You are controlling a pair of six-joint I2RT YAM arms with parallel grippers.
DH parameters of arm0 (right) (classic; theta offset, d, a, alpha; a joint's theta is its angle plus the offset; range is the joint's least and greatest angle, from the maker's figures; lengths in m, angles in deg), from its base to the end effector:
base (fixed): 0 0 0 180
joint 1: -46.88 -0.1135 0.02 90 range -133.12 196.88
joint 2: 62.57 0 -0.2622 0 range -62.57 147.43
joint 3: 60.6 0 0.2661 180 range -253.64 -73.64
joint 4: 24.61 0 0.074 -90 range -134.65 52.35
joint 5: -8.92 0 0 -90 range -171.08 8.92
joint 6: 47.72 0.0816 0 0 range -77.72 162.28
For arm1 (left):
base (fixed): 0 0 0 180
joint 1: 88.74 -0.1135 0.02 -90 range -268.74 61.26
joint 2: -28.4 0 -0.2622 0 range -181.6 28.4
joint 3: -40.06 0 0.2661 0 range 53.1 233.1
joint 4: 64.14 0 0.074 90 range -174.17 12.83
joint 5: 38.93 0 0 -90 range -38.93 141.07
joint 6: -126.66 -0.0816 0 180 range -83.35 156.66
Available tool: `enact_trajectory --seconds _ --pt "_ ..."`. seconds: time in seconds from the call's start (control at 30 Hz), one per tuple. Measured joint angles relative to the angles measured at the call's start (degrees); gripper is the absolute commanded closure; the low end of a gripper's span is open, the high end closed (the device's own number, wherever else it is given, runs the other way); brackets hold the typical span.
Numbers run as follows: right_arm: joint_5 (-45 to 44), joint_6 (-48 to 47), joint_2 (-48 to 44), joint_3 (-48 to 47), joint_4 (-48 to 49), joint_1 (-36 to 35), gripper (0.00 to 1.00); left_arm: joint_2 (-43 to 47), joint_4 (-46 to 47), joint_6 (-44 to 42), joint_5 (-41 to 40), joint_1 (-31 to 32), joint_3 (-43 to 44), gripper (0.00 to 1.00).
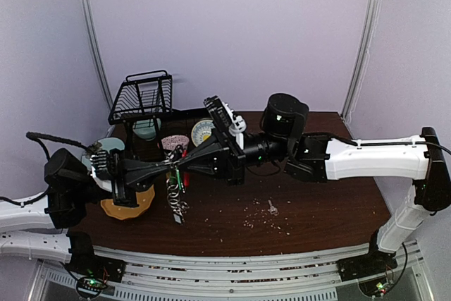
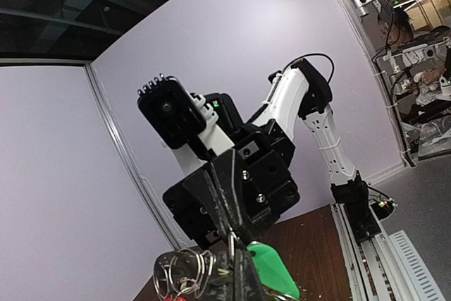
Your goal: Put the keys on the keyring
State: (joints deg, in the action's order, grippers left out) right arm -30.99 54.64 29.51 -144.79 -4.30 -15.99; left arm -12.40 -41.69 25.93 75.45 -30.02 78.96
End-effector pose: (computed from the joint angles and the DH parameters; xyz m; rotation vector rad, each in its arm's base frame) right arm 0.1342 0.3992 0.3662 -1.3691 0.9435 1.6237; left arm 0.0887 -0.2109 0.3281 1.0302 0.8039 -0.9782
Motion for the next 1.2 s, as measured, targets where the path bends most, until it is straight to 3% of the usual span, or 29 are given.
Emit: enact_trajectory --seconds 0.67,1.2 --pt "-1.7 -1.6 0.8 0.3 -4.4 0.2 1.0 -0.5 -1.1 -0.6 -1.1 0.0 0.0 1.0" --pt "-1.2 1.3 2.4 0.3 -0.6 0.2 1.0 0.1 -0.8 -1.0 -1.2 0.0 -0.4 1.0"
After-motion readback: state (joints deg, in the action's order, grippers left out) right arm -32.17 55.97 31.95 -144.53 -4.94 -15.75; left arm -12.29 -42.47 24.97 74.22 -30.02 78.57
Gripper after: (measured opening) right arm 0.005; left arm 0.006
